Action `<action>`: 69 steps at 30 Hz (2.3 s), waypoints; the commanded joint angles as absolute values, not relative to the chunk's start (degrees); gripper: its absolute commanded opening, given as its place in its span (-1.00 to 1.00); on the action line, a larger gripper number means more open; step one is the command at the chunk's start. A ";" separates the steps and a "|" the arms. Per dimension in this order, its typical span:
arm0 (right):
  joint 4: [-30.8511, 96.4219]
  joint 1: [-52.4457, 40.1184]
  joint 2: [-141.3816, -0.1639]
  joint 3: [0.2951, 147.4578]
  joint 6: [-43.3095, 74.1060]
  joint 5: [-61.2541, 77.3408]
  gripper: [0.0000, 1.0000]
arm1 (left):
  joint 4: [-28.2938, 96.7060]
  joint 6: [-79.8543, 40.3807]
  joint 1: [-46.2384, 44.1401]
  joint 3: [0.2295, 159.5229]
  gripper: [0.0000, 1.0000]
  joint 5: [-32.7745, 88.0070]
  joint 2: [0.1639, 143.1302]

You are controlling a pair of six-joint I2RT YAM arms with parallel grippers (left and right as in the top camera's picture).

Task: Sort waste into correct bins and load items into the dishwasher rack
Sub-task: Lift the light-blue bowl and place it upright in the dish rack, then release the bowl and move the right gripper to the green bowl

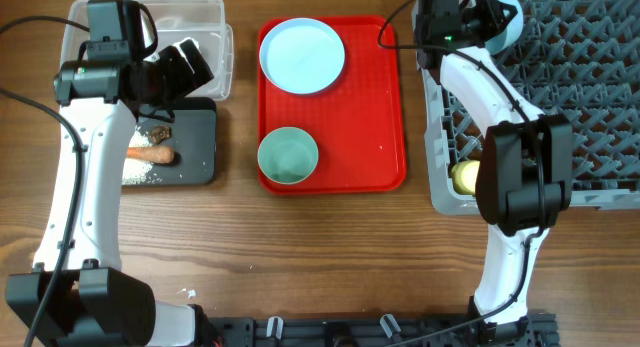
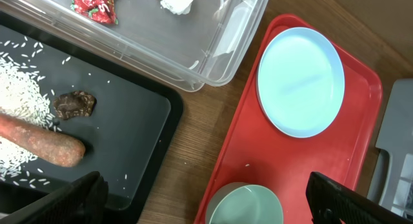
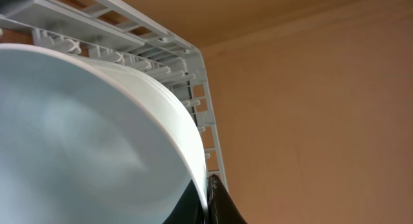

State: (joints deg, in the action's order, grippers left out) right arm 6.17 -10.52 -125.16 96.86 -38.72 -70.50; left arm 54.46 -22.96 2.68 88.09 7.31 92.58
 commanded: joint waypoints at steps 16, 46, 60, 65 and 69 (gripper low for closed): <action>16.38 -11.31 -126.17 97.01 -34.06 -65.23 -0.91 | 54.52 -22.06 2.79 88.07 1.00 6.76 92.90; 17.15 -20.43 -126.15 97.01 -44.10 -64.79 0.51 | 54.52 -22.06 2.79 88.07 1.00 6.79 92.90; 16.51 -26.55 -114.04 97.08 -25.28 -52.45 0.99 | 54.52 -22.06 2.79 88.07 1.00 6.76 92.90; 30.41 -28.27 -108.12 97.08 -8.73 -23.22 1.00 | 54.52 -22.06 2.79 88.07 1.00 6.76 92.90; 41.89 -27.07 -108.55 96.92 9.32 11.00 0.99 | 54.52 -22.06 2.79 88.07 1.00 6.76 92.90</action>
State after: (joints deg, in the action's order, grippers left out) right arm 36.25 -28.29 -107.33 97.67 -11.22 -25.47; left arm 54.48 -22.96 2.68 88.09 7.29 92.58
